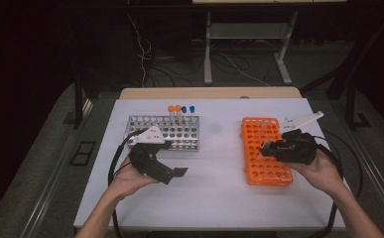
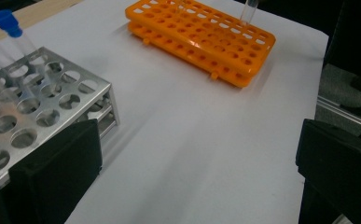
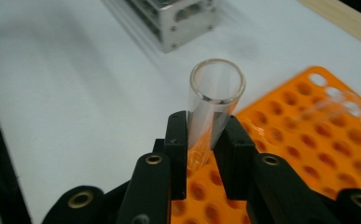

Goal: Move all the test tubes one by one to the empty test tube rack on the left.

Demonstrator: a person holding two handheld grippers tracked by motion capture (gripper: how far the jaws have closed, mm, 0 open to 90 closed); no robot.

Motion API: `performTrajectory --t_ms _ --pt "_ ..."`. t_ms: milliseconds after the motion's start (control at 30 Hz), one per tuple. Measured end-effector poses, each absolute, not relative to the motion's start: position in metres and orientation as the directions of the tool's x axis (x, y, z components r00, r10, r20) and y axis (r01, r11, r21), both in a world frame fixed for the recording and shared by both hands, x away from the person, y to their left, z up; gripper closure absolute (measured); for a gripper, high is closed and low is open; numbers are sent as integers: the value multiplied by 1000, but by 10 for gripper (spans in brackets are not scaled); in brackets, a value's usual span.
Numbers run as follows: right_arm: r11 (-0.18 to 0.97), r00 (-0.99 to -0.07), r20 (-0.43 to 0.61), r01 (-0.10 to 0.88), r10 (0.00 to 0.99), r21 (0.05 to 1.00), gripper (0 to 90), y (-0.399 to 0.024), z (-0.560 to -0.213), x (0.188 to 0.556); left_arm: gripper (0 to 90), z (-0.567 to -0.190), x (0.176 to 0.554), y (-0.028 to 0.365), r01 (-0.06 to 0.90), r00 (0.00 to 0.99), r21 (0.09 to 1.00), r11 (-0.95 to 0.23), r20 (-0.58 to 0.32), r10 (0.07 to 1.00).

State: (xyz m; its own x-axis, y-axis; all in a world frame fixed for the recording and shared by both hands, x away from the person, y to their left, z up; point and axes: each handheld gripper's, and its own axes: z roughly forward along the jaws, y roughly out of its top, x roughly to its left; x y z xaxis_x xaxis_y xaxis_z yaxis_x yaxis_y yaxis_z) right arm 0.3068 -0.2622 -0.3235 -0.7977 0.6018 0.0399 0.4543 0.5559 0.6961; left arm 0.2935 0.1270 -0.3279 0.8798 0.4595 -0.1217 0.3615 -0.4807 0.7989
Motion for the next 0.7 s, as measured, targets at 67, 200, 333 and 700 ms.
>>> performTrajectory --t_ms 67,200,333,700 --pt "571 -815 44 442 578 692 750 -252 -325 305 0 -326 294 124 354 885 798 -489 -117 450" --pt "606 -846 43 416 532 678 749 -232 -328 301 0 -321 294 117 339 895 796 -502 -108 433" --pt "631 -868 46 394 494 668 749 -214 -332 298 5 -316 295 110 321 906 795 -515 -100 412" --pt "682 -917 56 334 395 651 749 -170 -341 292 137 -303 300 78 266 946 782 -564 -98 309"
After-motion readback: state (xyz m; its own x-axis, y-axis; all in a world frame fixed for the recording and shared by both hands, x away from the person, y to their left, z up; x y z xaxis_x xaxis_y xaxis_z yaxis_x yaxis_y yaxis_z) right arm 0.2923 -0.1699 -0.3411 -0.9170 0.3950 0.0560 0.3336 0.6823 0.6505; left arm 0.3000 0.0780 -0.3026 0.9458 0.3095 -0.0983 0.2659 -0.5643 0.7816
